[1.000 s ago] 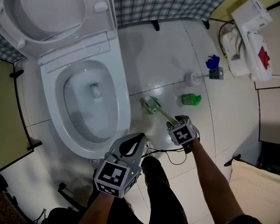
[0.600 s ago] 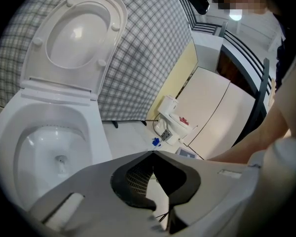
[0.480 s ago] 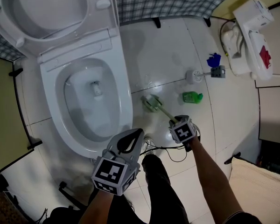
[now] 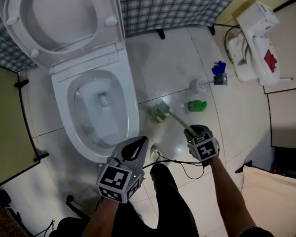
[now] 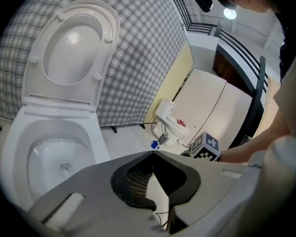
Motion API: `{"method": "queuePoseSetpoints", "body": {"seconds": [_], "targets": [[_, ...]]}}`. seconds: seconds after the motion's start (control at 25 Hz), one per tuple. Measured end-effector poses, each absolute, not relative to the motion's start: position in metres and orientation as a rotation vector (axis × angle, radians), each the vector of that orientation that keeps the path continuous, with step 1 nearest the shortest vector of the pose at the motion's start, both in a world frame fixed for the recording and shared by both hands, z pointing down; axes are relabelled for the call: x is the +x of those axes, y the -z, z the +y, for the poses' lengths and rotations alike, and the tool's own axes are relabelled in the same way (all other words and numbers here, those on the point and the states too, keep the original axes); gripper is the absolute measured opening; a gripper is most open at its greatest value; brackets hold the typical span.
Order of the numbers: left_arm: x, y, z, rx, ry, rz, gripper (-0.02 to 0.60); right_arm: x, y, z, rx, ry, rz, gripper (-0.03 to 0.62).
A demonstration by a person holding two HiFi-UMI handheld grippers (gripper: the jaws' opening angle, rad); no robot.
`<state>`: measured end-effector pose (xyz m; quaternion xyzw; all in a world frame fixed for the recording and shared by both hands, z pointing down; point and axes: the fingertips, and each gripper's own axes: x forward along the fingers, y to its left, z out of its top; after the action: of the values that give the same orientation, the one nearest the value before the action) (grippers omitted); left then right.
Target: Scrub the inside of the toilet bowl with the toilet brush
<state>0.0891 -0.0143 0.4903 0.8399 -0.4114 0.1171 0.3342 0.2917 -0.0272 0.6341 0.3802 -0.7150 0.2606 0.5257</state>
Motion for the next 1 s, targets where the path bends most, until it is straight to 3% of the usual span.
{"method": "queuePoseSetpoints", "body": {"seconds": [0.28, 0.6, 1.0], "targets": [[0.056, -0.421, -0.007, 2.202, -0.251, -1.16, 0.006, 0.262, -0.496, -0.029, 1.015, -0.456, -1.928, 0.121], [-0.006, -0.361, 0.003, 2.197, -0.238, -1.305, 0.006, 0.179, -0.373, -0.036, 1.031, -0.323, -2.206, 0.121], [-0.068, -0.374, 0.033, 2.078, -0.227, -1.43, 0.006, 0.071, -0.412, -0.008, 0.892, -0.476, -2.27, 0.121]]}}
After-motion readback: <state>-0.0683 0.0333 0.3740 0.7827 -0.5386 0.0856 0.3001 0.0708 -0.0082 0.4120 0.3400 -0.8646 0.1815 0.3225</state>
